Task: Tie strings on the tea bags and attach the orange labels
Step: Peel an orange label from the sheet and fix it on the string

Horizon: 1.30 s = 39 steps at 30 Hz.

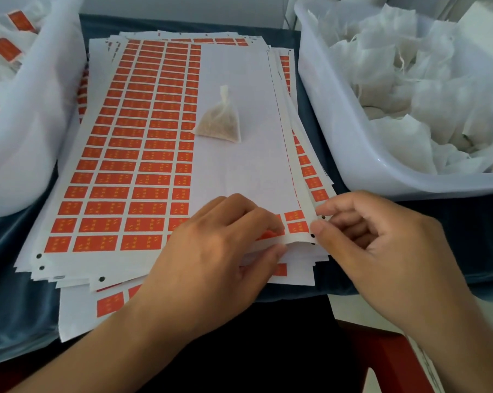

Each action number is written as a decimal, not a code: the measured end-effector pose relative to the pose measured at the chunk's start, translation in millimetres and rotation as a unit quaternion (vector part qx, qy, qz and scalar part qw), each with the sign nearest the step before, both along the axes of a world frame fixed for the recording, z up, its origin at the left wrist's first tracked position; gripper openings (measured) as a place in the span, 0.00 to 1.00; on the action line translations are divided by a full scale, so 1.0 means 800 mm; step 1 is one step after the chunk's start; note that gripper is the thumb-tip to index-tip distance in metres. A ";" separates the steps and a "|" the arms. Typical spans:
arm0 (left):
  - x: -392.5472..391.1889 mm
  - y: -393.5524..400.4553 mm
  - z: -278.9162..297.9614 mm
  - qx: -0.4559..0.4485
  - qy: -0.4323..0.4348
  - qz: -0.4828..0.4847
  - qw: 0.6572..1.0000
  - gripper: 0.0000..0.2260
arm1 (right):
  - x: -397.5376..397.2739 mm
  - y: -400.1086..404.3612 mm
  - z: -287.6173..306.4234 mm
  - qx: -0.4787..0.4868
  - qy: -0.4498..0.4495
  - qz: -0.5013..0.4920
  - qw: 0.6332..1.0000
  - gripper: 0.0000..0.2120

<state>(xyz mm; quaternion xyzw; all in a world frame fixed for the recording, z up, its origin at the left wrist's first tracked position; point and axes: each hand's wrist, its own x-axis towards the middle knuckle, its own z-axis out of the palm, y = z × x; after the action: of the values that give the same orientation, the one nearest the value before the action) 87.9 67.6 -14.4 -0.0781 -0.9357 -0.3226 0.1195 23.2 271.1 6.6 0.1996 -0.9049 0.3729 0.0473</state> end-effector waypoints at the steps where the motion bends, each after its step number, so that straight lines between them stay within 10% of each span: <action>1: 0.000 0.000 0.000 -0.003 0.001 0.000 1.000 0.13 | -0.002 0.000 0.000 -0.013 -0.023 0.001 1.000 0.09; 17: -0.001 0.007 0.003 0.080 0.001 0.037 0.996 0.16 | -0.020 -0.020 -0.010 -0.391 -0.394 0.035 0.831 0.17; 23: -0.006 0.006 0.013 0.126 -0.045 0.060 0.989 0.26 | -0.012 -0.031 -0.018 -0.353 -0.357 0.024 0.864 0.17; 39: 0.004 0.009 0.008 0.081 -0.003 0.068 0.994 0.12 | 0.005 -0.030 -0.029 -0.386 -0.390 0.055 0.834 0.18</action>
<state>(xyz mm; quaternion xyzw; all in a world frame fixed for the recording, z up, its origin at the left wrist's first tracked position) 91.0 75.2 -7.7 -0.0036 -0.9100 -0.3885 0.1446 27.3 247.0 -16.2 0.0528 -0.6185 0.7408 -0.2566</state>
